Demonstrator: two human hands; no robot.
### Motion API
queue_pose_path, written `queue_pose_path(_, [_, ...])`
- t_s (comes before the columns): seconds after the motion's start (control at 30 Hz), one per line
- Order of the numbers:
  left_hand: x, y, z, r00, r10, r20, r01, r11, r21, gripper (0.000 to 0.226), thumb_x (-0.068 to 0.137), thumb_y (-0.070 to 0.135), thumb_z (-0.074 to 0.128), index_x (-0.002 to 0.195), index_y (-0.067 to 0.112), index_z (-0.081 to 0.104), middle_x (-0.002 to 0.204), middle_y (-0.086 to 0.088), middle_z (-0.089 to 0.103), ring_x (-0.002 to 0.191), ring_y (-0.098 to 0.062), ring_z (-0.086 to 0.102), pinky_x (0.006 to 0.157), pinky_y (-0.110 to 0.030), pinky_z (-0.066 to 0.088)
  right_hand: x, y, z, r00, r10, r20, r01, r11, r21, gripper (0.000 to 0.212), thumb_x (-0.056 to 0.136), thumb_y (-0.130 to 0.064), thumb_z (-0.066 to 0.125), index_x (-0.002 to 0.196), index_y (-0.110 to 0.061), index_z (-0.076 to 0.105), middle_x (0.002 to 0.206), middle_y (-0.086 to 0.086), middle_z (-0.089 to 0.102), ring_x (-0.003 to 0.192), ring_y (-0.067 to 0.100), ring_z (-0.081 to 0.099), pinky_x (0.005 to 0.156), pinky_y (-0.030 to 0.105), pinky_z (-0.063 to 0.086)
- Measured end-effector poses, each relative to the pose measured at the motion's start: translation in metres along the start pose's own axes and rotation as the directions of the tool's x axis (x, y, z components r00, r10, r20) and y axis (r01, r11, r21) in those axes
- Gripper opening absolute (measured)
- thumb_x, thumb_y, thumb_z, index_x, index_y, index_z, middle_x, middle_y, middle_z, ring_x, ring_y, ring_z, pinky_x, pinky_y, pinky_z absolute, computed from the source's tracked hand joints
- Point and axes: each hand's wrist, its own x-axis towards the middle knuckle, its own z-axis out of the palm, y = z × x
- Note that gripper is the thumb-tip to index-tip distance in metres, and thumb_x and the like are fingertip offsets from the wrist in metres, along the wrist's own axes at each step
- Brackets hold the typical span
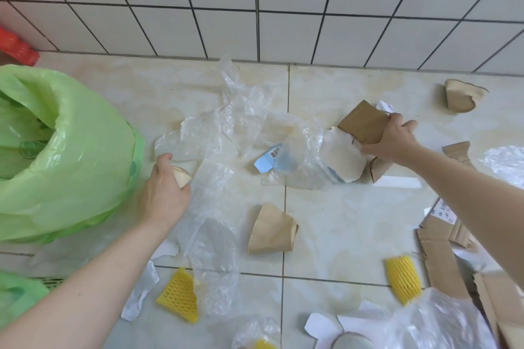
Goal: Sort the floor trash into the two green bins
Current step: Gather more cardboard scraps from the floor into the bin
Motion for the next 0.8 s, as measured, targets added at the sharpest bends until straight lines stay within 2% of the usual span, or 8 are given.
queue_pose_path(0.13, [-0.013,0.018,-0.01,0.999,0.047,-0.019,-0.049,0.994,-0.102,0.062,0.082,0.008,0.058,0.138,0.016,0.032,0.124,-0.017,0.055,0.105,-0.04,0.055,0.082,-0.041,0.045,-0.015,0.003,-0.003,0.999,0.01,0.039,-0.009,1.0,-0.018,0.08,0.072,-0.037,0.073,0.131,-0.008,0.027,0.113,0.01,0.027,0.088,0.033,0.047,0.075,0.037,0.044])
queue_pose_path(0.27, [-0.029,0.034,-0.012,0.995,0.094,0.022,-0.089,0.983,-0.163,0.059,0.081,0.009,0.057,0.135,0.018,0.035,0.109,-0.016,0.06,0.101,-0.039,0.054,0.083,-0.043,0.046,-0.032,0.013,0.007,0.995,0.034,0.091,-0.028,0.997,-0.069,0.076,0.07,-0.04,0.072,0.128,-0.01,0.03,0.106,0.008,0.025,0.091,0.034,0.047,0.081,0.04,0.048])
queue_pose_path(0.4, [-0.04,0.044,-0.004,0.989,0.114,0.093,-0.094,0.975,-0.202,0.055,0.081,0.011,0.057,0.131,0.022,0.037,0.103,-0.011,0.058,0.1,-0.035,0.052,0.08,-0.04,0.046,-0.043,0.022,0.015,0.991,0.057,0.123,-0.059,0.998,0.006,0.077,0.073,-0.031,0.075,0.13,-0.008,0.029,0.121,0.017,0.031,0.103,0.037,0.047,0.077,0.039,0.051])
queue_pose_path(0.47, [-0.044,0.048,0.0,0.984,0.124,0.131,-0.095,0.974,-0.208,0.053,0.081,0.011,0.057,0.13,0.023,0.038,0.102,-0.009,0.057,0.098,-0.032,0.051,0.08,-0.04,0.047,-0.046,0.024,0.017,0.989,0.057,0.134,-0.057,0.998,-0.001,0.087,0.075,-0.03,0.076,0.14,-0.007,0.023,0.132,0.024,0.032,0.114,0.04,0.045,0.082,0.038,0.044])
queue_pose_path(0.57, [-0.049,0.053,0.005,0.975,0.137,0.175,-0.097,0.971,-0.217,0.053,0.081,0.012,0.057,0.129,0.023,0.04,0.101,-0.007,0.055,0.095,-0.029,0.05,0.08,-0.04,0.048,-0.053,0.026,0.016,0.993,0.035,0.114,-0.042,0.997,0.06,0.097,0.076,-0.025,0.076,0.149,-0.015,0.012,0.139,0.022,0.034,0.124,0.037,0.041,0.081,0.033,0.038])
queue_pose_path(0.63, [-0.051,0.055,0.008,0.969,0.15,0.196,-0.107,0.971,-0.214,0.054,0.08,0.013,0.058,0.13,0.023,0.039,0.1,-0.006,0.056,0.097,-0.03,0.052,0.078,-0.038,0.047,-0.058,0.029,0.014,0.996,0.031,0.088,-0.041,0.992,0.117,0.094,0.076,-0.016,0.074,0.148,-0.02,0.013,0.136,0.02,0.037,0.118,0.034,0.045,0.078,0.03,0.039])
queue_pose_path(0.7, [-0.052,0.056,0.01,0.963,0.159,0.217,-0.113,0.972,-0.207,0.057,0.079,0.016,0.059,0.132,0.023,0.038,0.102,-0.006,0.057,0.1,-0.03,0.052,0.078,-0.036,0.046,-0.064,0.034,0.013,0.998,0.016,0.062,-0.025,0.988,0.149,0.086,0.076,-0.008,0.069,0.146,-0.023,0.02,0.13,0.02,0.043,0.109,0.031,0.049,0.069,0.029,0.041])
queue_pose_path(0.8, [-0.053,0.059,0.008,0.955,0.17,0.242,-0.12,0.971,-0.207,0.062,0.079,0.018,0.061,0.136,0.022,0.037,0.104,-0.003,0.056,0.106,-0.027,0.049,0.078,-0.031,0.04,-0.069,0.04,0.009,0.996,0.029,0.081,-0.045,0.978,0.204,0.077,0.075,-0.004,0.071,0.141,-0.019,0.034,0.121,0.014,0.055,0.103,0.028,0.056,0.06,0.028,0.043])
